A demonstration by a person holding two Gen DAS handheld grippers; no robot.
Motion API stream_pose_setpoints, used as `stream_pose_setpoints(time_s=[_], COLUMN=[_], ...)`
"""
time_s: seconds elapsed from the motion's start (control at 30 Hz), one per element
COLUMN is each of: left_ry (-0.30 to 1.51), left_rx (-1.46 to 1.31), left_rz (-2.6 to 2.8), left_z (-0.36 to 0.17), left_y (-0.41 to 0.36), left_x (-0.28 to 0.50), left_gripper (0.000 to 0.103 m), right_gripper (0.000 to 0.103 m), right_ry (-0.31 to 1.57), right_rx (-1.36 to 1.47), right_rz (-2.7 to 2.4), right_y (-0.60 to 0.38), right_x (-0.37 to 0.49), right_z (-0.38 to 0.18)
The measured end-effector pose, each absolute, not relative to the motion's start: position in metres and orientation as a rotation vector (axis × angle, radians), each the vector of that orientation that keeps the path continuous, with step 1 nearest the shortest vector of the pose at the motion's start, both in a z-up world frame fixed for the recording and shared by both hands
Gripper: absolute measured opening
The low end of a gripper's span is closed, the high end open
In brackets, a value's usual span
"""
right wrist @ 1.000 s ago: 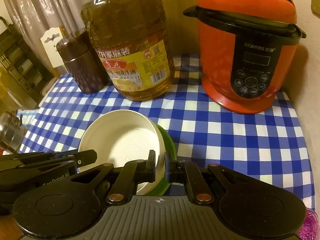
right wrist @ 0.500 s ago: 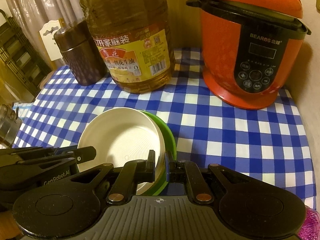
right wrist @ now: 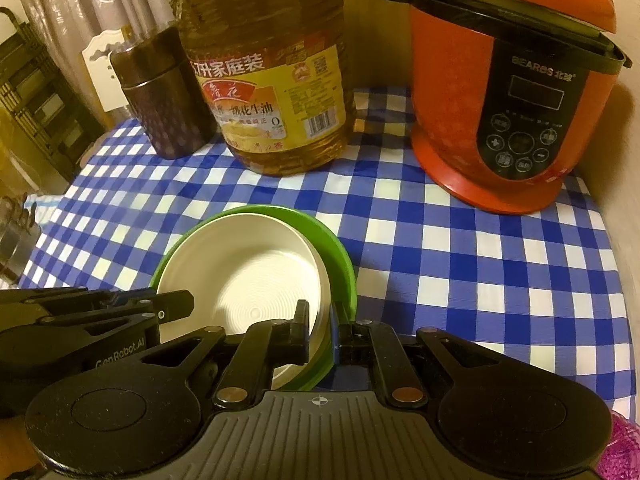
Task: Organize plates and bowls
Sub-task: 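Lower the white bowls into the green bowl and open both grippers, then move both grippers back to the rim of the steel bowl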
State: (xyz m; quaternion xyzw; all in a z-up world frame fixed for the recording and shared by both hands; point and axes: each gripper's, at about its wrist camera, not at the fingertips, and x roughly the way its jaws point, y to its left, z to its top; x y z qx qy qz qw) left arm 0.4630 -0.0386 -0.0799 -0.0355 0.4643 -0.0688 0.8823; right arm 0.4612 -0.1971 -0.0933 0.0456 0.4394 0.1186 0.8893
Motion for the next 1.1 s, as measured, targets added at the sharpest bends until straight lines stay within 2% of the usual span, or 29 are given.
stream_pose_setpoints(time_s=[0.27,0.33,0.43,0.73,1.1], left_ry=[0.964,0.949,0.925,0.863,0.862], left_rx=[-0.094,-0.099,-0.106,-0.186,-0.290], left_rz=[-0.143,-0.147,-0.142,-0.146,-0.136], left_z=[-0.079,-0.076,-0.071,-0.051,-0.044], left_y=[-0.037,-0.036,-0.034,-0.021,-0.007], left_x=[0.466,0.464,0.461,0.433,0.360], left_gripper=[0.013,0.017,0.017,0.023,0.024], right_gripper=[0.011,0.024,0.035,0.036,0.037], right_ry=[0.910,0.900,0.865,0.816,0.833], right_rx=[0.115,0.148,0.170,0.226,0.315], right_rz=[0.261,0.282,0.296,0.262,0.219], right_y=[-0.201,-0.204,-0.207,-0.224,-0.247], right_x=[0.462,0.461,0.458,0.434,0.354], right_z=[-0.095,-0.094,-0.087,-0.068,-0.066])
